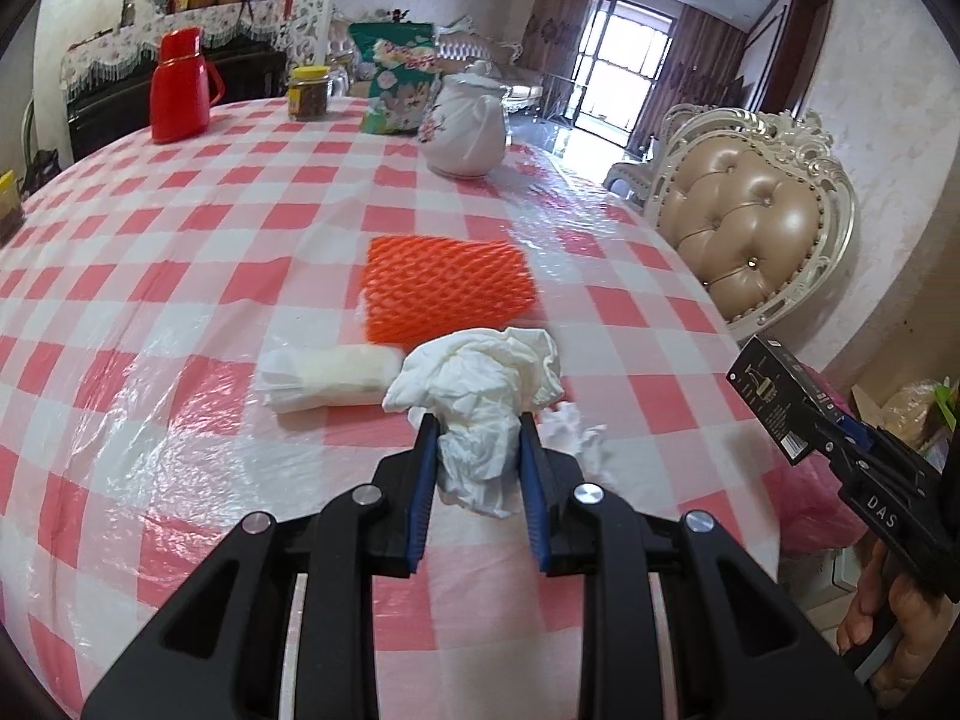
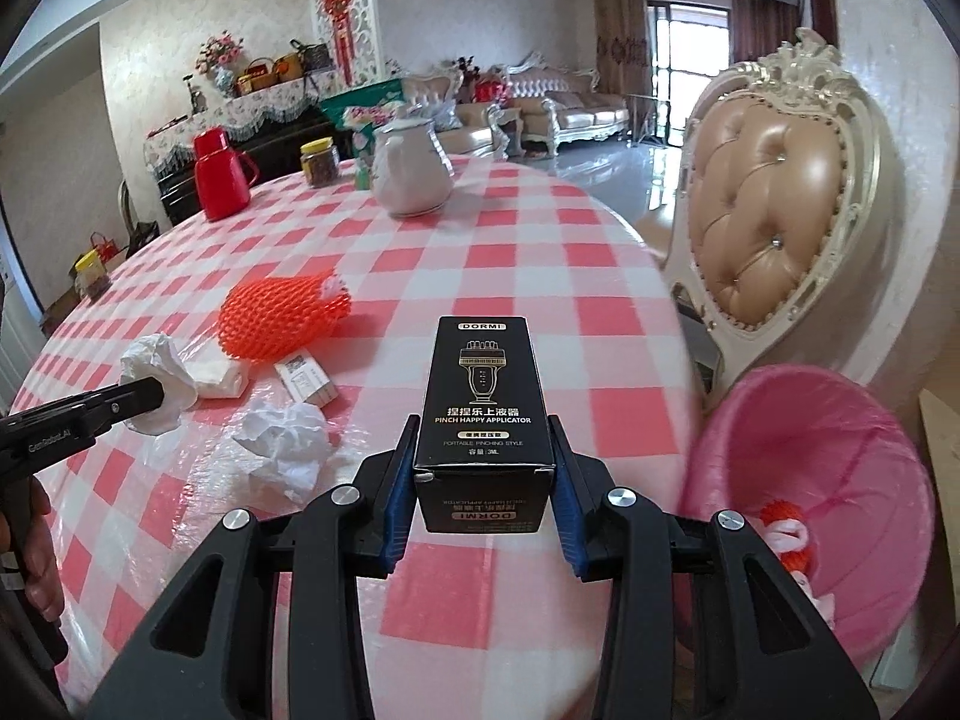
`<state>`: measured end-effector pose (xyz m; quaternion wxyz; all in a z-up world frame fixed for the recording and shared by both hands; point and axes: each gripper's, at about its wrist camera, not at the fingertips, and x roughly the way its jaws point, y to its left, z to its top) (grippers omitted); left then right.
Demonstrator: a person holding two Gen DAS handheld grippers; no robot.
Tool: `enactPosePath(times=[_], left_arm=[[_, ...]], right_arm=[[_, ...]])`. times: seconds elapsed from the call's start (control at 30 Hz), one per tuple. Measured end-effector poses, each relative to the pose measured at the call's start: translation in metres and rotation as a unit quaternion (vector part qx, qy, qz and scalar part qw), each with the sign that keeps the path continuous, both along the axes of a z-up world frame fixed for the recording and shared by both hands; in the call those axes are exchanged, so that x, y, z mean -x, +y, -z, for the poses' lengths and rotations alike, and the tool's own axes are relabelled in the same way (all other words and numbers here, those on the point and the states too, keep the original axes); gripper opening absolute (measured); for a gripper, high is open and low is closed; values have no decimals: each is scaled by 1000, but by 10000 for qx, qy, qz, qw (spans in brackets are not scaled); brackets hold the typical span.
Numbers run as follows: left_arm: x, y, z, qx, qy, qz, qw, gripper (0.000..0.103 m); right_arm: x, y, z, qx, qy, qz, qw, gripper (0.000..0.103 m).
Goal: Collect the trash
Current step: 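Carry the tissue and black box with both tools over the wastebasket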
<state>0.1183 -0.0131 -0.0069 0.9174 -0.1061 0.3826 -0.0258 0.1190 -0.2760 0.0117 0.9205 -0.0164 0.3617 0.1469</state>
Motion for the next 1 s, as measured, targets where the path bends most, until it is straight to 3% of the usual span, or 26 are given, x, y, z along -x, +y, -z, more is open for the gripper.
enactPosePath(times=[0.5,1.0], left_arm=[[-3,-67,-15,-94,-179,672,9975,25],[-17,-151,-25,-154,-313,1444,9889,25]], right_arm=[[15,-73,-8,15,-133,679,9976,38],[25,-145,-10,-26,-196,1405,9899,38]])
